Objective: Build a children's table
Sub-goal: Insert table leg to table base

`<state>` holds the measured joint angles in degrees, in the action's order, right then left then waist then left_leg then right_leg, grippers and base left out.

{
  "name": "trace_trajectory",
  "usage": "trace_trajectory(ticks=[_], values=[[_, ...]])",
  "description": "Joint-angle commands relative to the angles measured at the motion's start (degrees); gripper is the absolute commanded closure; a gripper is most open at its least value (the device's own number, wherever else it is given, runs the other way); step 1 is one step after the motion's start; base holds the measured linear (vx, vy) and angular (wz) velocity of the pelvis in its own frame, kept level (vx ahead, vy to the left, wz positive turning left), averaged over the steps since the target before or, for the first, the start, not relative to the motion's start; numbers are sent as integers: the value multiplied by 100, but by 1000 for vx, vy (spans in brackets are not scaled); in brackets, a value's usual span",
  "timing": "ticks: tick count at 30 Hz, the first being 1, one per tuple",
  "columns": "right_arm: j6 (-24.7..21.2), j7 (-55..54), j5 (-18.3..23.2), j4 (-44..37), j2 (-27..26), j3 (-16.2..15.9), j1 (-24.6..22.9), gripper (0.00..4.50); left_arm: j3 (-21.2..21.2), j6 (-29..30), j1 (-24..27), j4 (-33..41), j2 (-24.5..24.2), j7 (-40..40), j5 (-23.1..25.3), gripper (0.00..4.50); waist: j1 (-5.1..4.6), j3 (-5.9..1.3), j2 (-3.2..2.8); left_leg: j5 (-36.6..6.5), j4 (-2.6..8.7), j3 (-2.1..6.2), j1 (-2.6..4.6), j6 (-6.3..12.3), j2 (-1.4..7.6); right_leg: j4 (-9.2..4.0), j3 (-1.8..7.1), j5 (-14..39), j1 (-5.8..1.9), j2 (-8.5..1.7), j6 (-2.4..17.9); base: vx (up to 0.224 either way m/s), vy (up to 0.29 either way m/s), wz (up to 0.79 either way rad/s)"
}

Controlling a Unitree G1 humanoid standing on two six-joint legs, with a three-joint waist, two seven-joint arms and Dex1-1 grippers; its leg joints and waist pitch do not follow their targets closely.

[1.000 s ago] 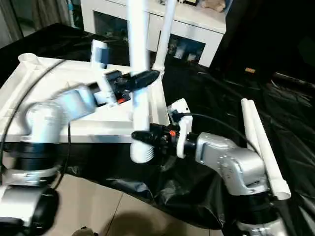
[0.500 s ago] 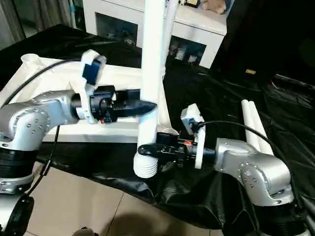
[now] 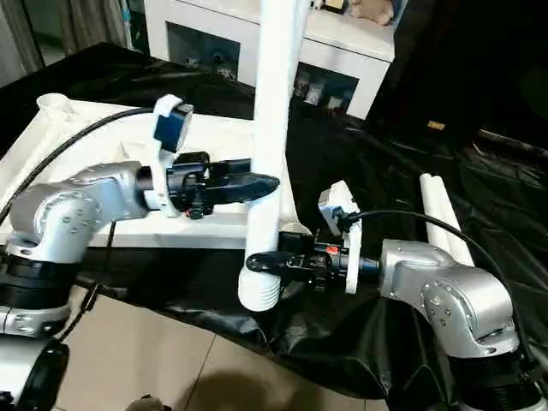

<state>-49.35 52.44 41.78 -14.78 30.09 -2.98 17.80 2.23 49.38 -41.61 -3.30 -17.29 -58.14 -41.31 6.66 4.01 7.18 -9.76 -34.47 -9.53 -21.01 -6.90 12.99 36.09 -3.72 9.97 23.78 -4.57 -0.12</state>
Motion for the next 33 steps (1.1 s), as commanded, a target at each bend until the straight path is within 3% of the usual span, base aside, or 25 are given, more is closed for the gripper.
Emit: trace_trajectory(ticks=[1, 5, 6, 9, 10, 14, 20, 21, 24, 28, 33], values=[[97, -181, -113, 86, -55, 101, 103, 198, -119, -130, -208, -62, 125, 291, 9, 267, 8, -431, -50, -1024, 386, -59, 9, -202, -14, -454, 194, 1724, -321, -266, 631, 0, 0, 0], [25, -261, -5, 114, -160, 179, 204, 176, -240, -235, -251, -148, 244, 490, 36, 267, 13, -447, -61, -972, 380, -54, 20, -213, -10, -443, 192, 1668, -326, -259, 603, 0, 0, 0], [59, -296, -27, 93, -194, 167, 218, 151, -304, -221, -279, -180, 296, 577, 14, 268, 13, -447, -57, -925, 381, -54, 10, -209, -11, -433, 194, 1539, -332, -254, 631, 0, 0, 0], [130, -403, -65, 120, -274, 153, 253, 138, -389, -195, -336, -258, 351, 679, -5, 268, 19, -455, -54, -857, 378, -56, 6, -206, -20, -417, 191, 1384, -342, -250, 669, 0, 0, 0], [130, -403, -65, 120, -274, 153, 253, 114, -389, -195, -336, -258, 351, 679, -5, 268, 15, -455, -50, -854, 378, -57, 8, -203, -19, -415, 192, 1372, -342, -252, 674, 0, 0, 0], [246, -576, -229, 218, -364, 136, 328, 88, -406, -171, -371, -343, 354, 742, -8, 268, 9, -451, -52, -870, 378, -60, 7, -208, -25, -420, 194, 1431, -334, -253, 659, 0, 0, 0], [203, -964, -369, 454, -533, 172, 555, 85, -374, -179, -407, -393, 343, 856, 133, 268, -6, -449, -60, -924, 384, -58, 17, -249, -25, -425, 190, 1539, -323, -249, 622, 0, 0, 0], [333, -1260, -601, 608, -638, 157, 652, 85, -217, -379, -405, -375, 283, 903, 403, 268, 3, -449, -60, -911, 383, -60, 22, -260, -19, -426, 196, 1523, -316, -256, 617, 0, 0, 0], [508, -1373, -767, 724, -727, 130, 693, 85, -57, -528, -389, -341, 231, 949, 652, 268, -3, -455, -44, -880, 386, -60, 23, -291, -19, -424, 197, 1544, -321, -257, 534, 0, 0, 0], [599, -1470, -821, 700, -860, 38, 674, 85, -66, -612, -434, -297, 298, 1165, 717, 268, -9, -462, -23, -740, 386, -60, 1, -264, -20, -380, 196, 1229, -339, -249, 596, 0, 0, 0], [631, -1432, -896, 661, -934, -127, 659, 85, -65, -647, -458, -322, 312, 1150, 757, 268, -7, -453, -27, -805, 384, -68, 8, -253, -28, -389, 201, 1266, -336, -249, 610, 0, 0, 0]])
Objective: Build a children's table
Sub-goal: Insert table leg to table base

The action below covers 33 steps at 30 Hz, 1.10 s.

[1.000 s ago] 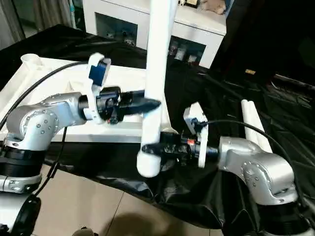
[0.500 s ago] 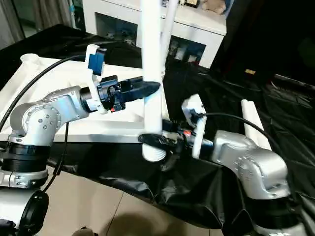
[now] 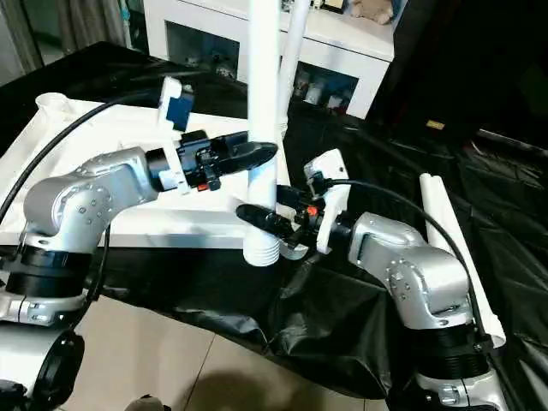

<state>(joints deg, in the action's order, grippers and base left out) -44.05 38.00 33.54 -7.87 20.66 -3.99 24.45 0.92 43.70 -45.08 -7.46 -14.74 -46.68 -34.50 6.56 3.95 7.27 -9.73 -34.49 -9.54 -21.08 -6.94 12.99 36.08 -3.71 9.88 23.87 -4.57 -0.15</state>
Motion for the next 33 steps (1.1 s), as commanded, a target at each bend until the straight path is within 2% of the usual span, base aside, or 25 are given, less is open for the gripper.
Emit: trace_trajectory(ticks=[1, 8, 14, 16, 18, 20, 22, 25, 28, 33], values=[[106, 41, -83, -5, -25, -74, 5, 85, 98, -136, -133, 49, 43, -30, 144, 268, 7, -447, -64, -832, 388, -64, 15, -254, -29, -392, 202, 1337, -345, -257, 601, 0, 0, 0], [147, 13, -275, 78, 14, -204, 21, 85, 195, -217, -206, -4, -9, -71, 232, 268, 5, -444, -62, -912, 397, -57, 25, -289, -20, -406, 200, 1426, -332, -251, 553, 0, 0, 0], [139, -14, -249, 93, -33, -162, 31, 85, 310, -340, -197, -16, -86, -192, 364, 268, 4, -450, -63, -860, 395, -56, 19, -285, -20, -390, 204, 1297, -339, -253, 582, 0, 0, 0], [138, 17, -266, 109, -37, -147, 40, 85, 359, -361, -187, 14, -108, -271, 375, 268, 0, -450, -37, -847, 393, -64, 21, -271, -22, -391, 204, 1289, -338, -255, 605, 0, 0, 0], [128, 33, -273, 124, -39, -144, 51, 85, 379, -384, -184, 30, -113, -293, 385, 268, 3, -448, -53, -853, 394, -62, 24, -275, -18, -382, 205, 1291, -334, -257, 620, 0, 0, 0], [115, 47, -272, 139, -38, -154, 58, 114, 395, -407, -177, 43, -114, -309, 399, 268, 0, -445, -25, -848, 393, -66, 23, -265, -18, -386, 203, 1316, -335, -257, 623, 0, 0, 0], [97, 76, -266, 152, -32, -178, 54, 124, 411, -422, -165, 61, -115, -338, 410, 268, -1, -443, -13, -872, 391, -69, 22, -258, -20, -401, 204, 1416, -333, -262, 593, 0, 0, 0], [93, 100, -280, 205, -32, -207, 43, 165, 419, -417, -148, 108, -110, -369, 402, 268, 3, -444, -14, -829, 390, -65, 10, -255, -19, -393, 204, 1425, -339, -266, 561, 0, 0, 0], [94, 122, -296, 295, -35, -223, 42, 177, 421, -396, -151, 150, -107, -390, 368, 268, 4, -448, -28, -814, 387, -67, 15, -257, -20, -390, 206, 1367, -334, -265, 588, 0, 0, 0], [129, 146, -298, 477, -86, -216, 38, 220, 425, -397, -188, 140, -74, -443, 339, 268, -3, -451, -37, -839, 390, -66, 16, -266, -21, -391, 202, 1357, -333, -263, 617, 0, 0, 0]])
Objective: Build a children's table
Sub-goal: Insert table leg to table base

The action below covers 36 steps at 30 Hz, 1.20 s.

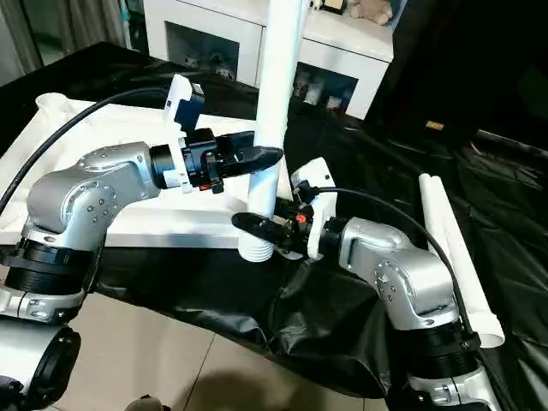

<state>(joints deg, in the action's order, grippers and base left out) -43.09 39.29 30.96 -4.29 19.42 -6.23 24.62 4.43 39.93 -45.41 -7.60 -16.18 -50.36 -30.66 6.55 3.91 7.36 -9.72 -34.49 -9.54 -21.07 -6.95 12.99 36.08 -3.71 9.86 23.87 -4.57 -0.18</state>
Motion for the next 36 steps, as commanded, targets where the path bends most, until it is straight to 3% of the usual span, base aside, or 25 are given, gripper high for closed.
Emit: trace_trajectory(ticks=[1, 4, 12, 13, 16, 20, 34, 36], values=[[39, 20, -43, 133, 35, 6, 19, 229, 80, -21, -158, 153, 69, -90, -45, 268, -1, -445, -55, -874, 391, -67, 13, -273, -22, -398, 202, 1376, -333, -264, 631, 0, 0, 0], [37, 37, -42, 142, 22, 16, 15, 253, 97, -22, -166, 159, 66, -130, -51, 268, 1, -445, -52, -860, 392, -64, 21, -268, -18, -386, 203, 1299, -336, -258, 648, 0, 0, 0], [159, 93, -113, 154, 3, 16, 26, 261, 118, -24, -166, 168, 78, -166, -37, 268, 1, -446, -59, -897, 394, -64, 25, -279, -17, -386, 202, 1289, -338, -261, 685, 0, 0, 0], [146, 130, -69, 146, -17, 36, 32, 192, 131, -31, -159, 170, 67, -183, -29, 268, 1, -446, -61, -896, 394, -64, 25, -275, -18, -388, 203, 1300, -339, -261, 685, 0, 0, 0], [162, 169, -86, 116, 0, 8, 34, 190, 156, -50, -151, 166, 48, -213, -8, 268, 4, -448, -58, -867, 392, -66, 25, -267, -19, -385, 204, 1282, -339, -258, 684, 0, 0, 0], [164, 193, -110, 78, 19, -29, 21, 152, 185, -58, -133, 191, 23, -260, 7, 268, 5, -449, -48, -844, 393, -65, 21, -263, -17, -376, 204, 1224, -343, -258, 705, 0, 0, 0], [211, 282, -179, 123, 35, -58, 38, 152, 248, -133, -95, 213, -61, -369, 86, 268, 1, -442, -35, -828, 393, -68, 21, -253, -16, -385, 206, 1342, -337, -266, 651, 0, 0, 0], [206, 294, -181, 136, 21, -52, 53, 180, 248, -139, -97, 224, -74, -388, 96, 268, 3, -443, -32, -834, 391, -69, 21, -254, -17, -387, 205, 1369, -337, -267, 647, 0, 0, 0]])
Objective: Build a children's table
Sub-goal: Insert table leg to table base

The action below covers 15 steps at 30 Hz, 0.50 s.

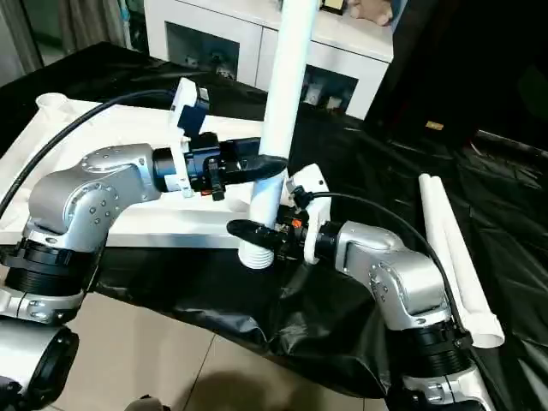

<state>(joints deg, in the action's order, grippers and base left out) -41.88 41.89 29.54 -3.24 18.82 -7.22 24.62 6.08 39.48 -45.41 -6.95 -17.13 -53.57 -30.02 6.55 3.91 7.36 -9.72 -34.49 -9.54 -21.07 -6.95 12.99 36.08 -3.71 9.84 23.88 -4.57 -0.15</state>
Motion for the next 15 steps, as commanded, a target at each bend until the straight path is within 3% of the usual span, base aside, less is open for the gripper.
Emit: trace_trajectory(ticks=[1, 9, 15], values=[[84, 35, -40, 31, 80, 47, 53, 190, 83, -94, -97, 161, 20, -68, 32, 268, 2, -444, -36, -808, 392, -66, 22, -253, -14, -379, 206, 1328, -336, -266, 654, 0, 0, 0], [54, 57, -24, 12, 48, 61, 50, 259, 72, -119, -109, 156, 29, -87, 28, 268, -2, -443, -44, -816, 393, -68, 26, -252, -13, -380, 206, 1302, -332, -263, 675, 0, 0, 0], [59, 48, -7, 1, 35, 101, 31, 262, -31, 19, -124, 150, 104, -40, -115, 268, -1, -448, -35, -813, 389, -68, 20, -254, -15, -377, 206, 1285, -342, -266, 689, 0, 0, 0]])
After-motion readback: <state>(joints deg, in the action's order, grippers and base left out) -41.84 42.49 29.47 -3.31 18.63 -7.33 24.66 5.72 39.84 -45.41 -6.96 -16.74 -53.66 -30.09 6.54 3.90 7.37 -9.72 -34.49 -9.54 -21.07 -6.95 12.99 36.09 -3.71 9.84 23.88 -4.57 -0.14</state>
